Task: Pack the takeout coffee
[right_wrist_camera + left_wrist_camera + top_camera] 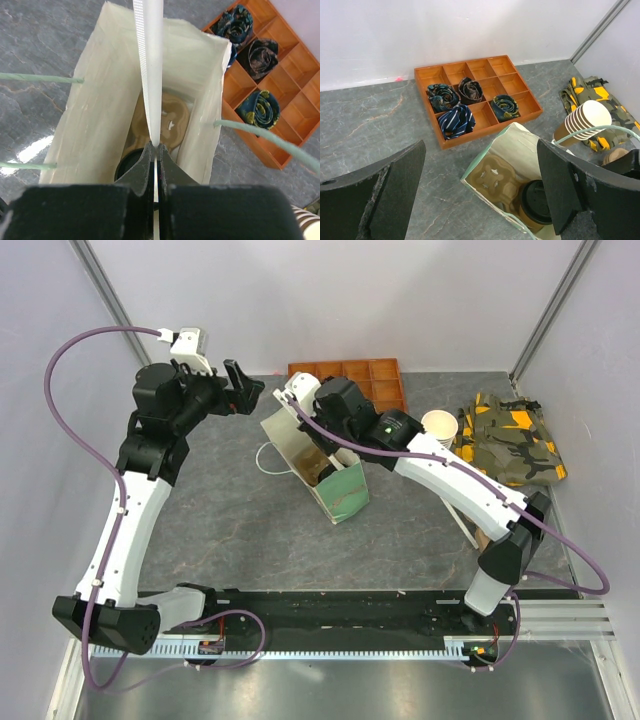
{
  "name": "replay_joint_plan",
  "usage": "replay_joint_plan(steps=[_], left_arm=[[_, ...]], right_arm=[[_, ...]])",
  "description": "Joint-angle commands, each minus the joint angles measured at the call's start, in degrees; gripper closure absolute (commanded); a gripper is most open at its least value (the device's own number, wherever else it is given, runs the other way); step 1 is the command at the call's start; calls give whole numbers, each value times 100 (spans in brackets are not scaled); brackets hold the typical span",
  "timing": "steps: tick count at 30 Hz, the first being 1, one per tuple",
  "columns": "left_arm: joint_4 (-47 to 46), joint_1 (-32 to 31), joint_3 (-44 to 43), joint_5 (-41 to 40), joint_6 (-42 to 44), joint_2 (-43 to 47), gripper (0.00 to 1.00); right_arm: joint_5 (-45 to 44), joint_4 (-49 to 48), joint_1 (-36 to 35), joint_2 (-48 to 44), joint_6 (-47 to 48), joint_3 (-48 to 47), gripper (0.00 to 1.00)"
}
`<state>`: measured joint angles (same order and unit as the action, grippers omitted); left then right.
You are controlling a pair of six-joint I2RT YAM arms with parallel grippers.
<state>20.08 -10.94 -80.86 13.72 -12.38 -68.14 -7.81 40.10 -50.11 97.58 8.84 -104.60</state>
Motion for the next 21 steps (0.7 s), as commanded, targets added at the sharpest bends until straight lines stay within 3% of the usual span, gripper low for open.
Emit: replay_joint_plan(steps=[1,5,14,21], left_arm=[[-100,48,-61,114,122,-94,0],[-39,48,-96,61,175,-173,0],[190,83,-334,79,201,-402,0],[207,92,-413,105,201,-463,0]], right_arm=[[-291,165,-17,173,-40,-26,100],[-291,270,-17,244,-93,-69,86],[-194,429,-17,288,-181,-377,71],[-98,464,-17,279,-198,-597,69]])
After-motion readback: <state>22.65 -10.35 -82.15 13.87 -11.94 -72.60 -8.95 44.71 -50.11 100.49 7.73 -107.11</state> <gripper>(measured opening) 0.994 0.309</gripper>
